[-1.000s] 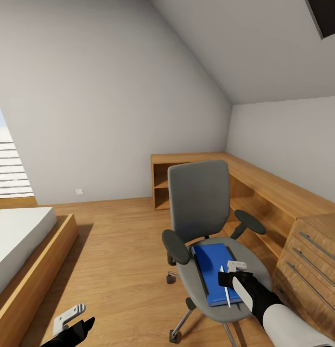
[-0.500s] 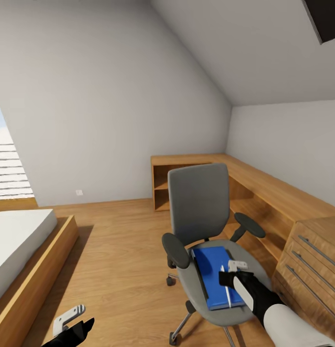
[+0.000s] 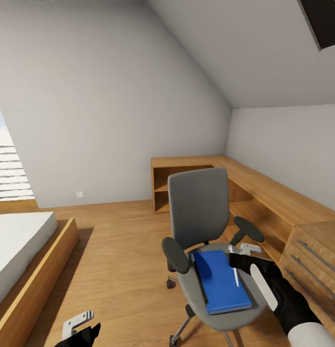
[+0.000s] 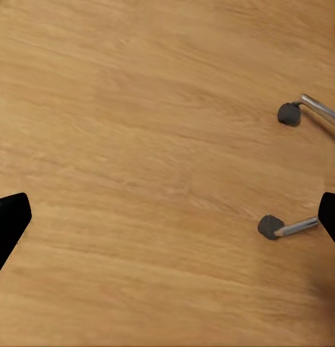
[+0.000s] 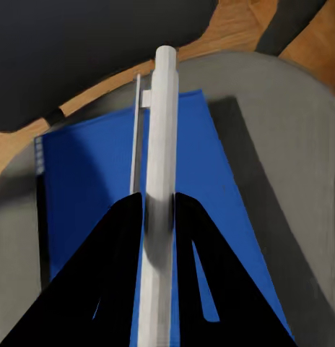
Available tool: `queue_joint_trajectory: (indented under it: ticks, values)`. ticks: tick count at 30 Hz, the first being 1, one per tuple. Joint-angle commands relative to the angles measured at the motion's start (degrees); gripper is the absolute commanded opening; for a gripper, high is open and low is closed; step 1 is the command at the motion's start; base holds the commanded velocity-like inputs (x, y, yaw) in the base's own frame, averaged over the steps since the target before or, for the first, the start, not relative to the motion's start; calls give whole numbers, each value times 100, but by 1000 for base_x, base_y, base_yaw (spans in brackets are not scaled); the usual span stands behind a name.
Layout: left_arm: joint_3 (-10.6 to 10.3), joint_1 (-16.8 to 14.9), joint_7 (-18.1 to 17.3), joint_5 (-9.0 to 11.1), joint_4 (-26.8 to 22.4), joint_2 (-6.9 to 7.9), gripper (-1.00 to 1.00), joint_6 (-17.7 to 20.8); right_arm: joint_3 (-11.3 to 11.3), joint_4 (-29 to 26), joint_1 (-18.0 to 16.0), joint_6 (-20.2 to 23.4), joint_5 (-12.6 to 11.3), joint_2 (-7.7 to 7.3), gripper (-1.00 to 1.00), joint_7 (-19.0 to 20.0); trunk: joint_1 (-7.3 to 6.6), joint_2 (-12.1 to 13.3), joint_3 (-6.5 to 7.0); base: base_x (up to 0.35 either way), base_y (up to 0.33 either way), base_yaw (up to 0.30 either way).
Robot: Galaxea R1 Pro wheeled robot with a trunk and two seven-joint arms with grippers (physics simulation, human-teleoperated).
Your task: In the bedroom, organize the workspace by keeping the computer under the desk, ensuring the monitor is on the desk, placing the keyboard on the desk next to the monitor, placing the mouse on the desk next to the keyboard, moving the folder from the swivel chair onto the desk next to the mouse, stacking the notebook on top of the folder with the pen on top of the notebook, and positioning the swivel chair next to the desk.
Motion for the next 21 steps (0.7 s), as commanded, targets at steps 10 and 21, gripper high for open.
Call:
queue_joint_trajectory:
  ticks: [10,21]
  values:
    - [-17,-2,-11,6,35,-14,100,-126,-1160,-1744,578,1073,-216,-55,-100,-42,-220,400,175,-114,0,0]
    - [-22,-2,-11,11,183,-4,100,-130,-1672,-2151,648,1143,-225,9,-100,-42,-462,841,372,-286,0,0]
